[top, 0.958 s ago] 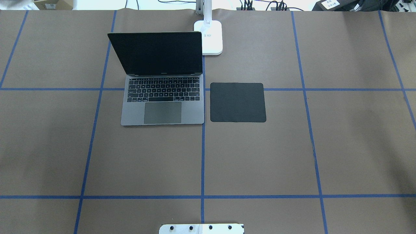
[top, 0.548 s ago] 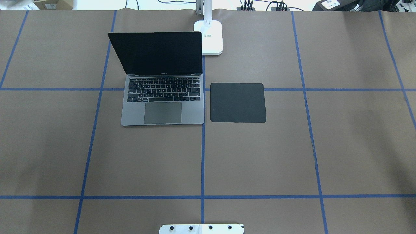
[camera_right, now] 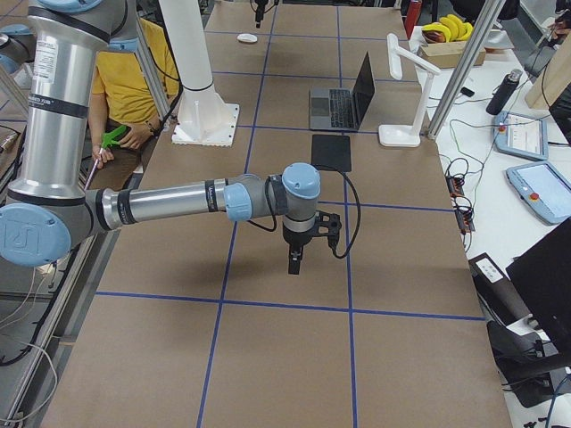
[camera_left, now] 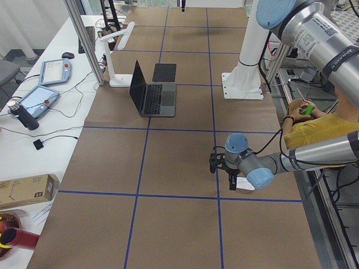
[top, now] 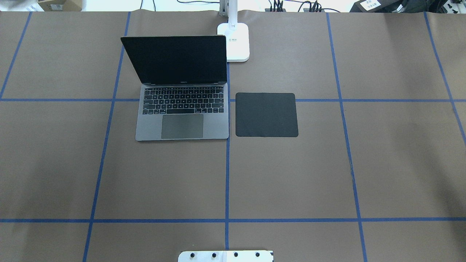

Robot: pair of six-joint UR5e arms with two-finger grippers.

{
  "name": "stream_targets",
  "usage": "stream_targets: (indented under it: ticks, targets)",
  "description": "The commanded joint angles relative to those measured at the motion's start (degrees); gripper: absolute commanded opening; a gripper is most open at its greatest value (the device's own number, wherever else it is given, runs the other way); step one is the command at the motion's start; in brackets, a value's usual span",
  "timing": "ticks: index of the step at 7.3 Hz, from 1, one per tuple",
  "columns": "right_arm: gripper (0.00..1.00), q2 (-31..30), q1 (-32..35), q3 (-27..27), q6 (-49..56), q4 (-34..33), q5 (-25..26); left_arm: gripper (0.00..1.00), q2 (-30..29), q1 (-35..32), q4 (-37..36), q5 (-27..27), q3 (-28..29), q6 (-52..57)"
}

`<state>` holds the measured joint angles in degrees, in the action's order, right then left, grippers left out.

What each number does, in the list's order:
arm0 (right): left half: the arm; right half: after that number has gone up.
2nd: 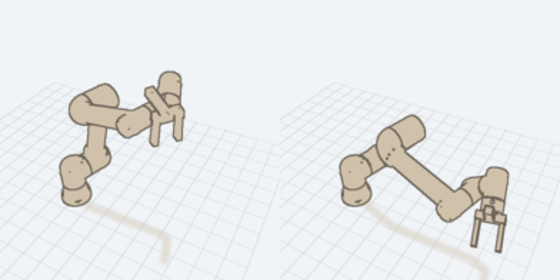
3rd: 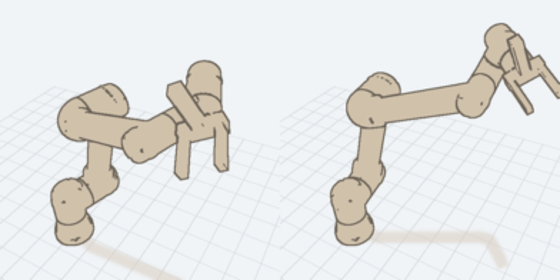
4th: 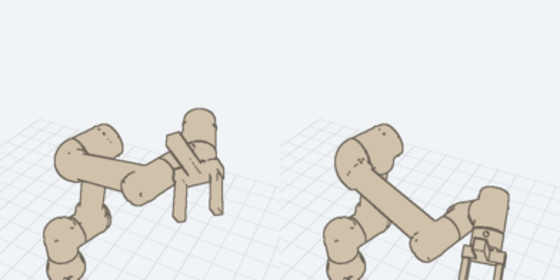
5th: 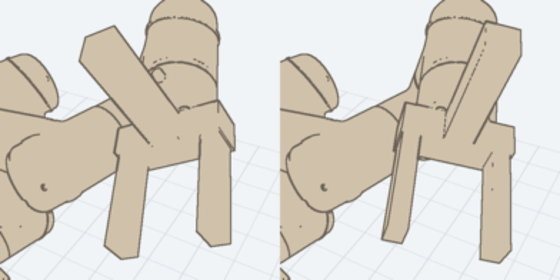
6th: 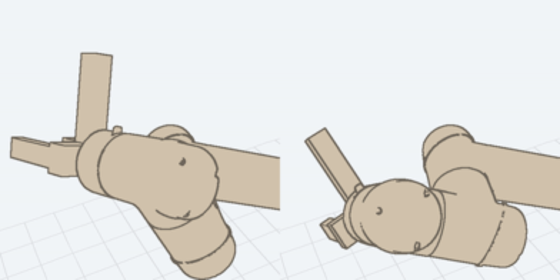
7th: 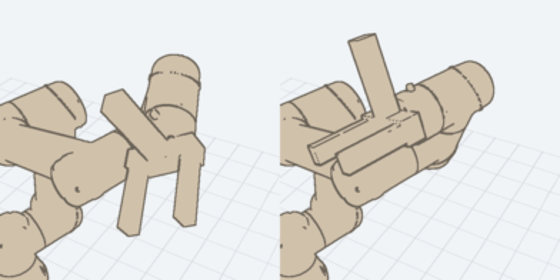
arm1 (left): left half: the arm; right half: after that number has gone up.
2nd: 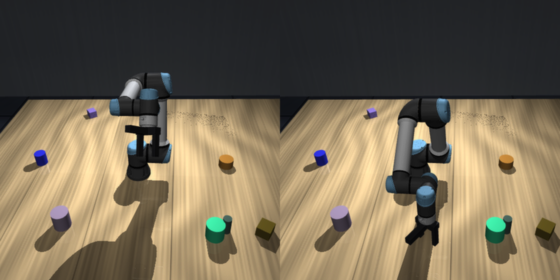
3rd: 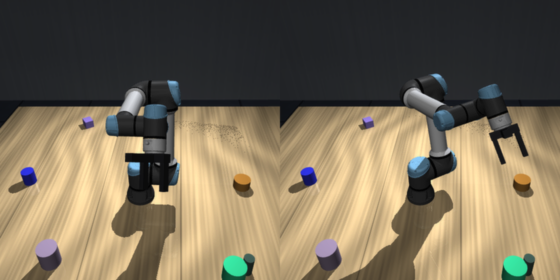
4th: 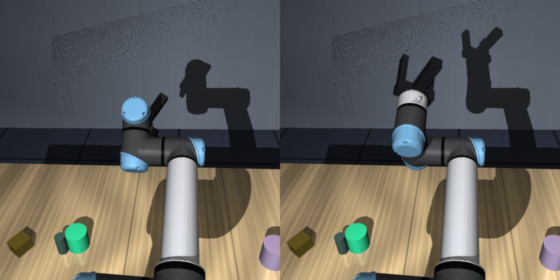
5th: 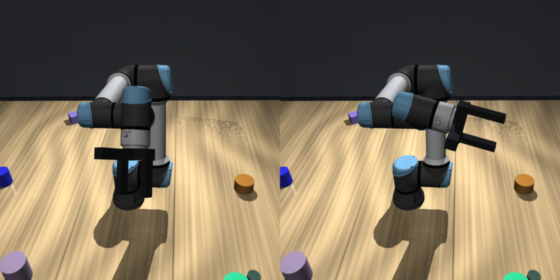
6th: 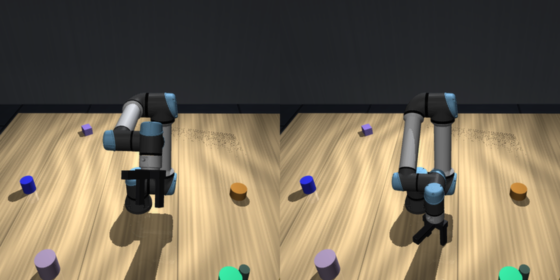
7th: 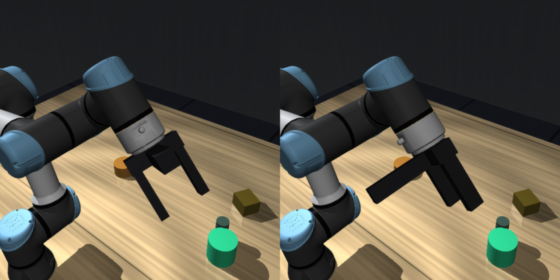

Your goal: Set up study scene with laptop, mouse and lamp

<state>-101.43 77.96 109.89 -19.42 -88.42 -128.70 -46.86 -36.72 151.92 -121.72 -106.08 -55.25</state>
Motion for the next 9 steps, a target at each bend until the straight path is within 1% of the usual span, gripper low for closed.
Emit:
stream_targets:
  ticks: [1,4,6,9]
  targets:
    - [1.00,0.00,0.00,-0.03,0.00,0.00,0.03,1.00,0.02,5.57,1.89,1.66,1.84,-5.28]
    - [1.00,0.00,-0.09,-0.11,0.00,0.00,0.03,1.00,-0.42,20.67,4.52,9.12,2.37,-18.28]
    - [1.00,0.09,-0.09,-0.11,0.00,0.00,0.03,1.00,-0.86,24.66,5.14,10.71,4.64,-18.32]
    - [1.00,0.09,-0.09,-0.20,0.00,0.00,0.03,0.99,-2.09,26.69,5.23,10.89,4.83,-18.41]
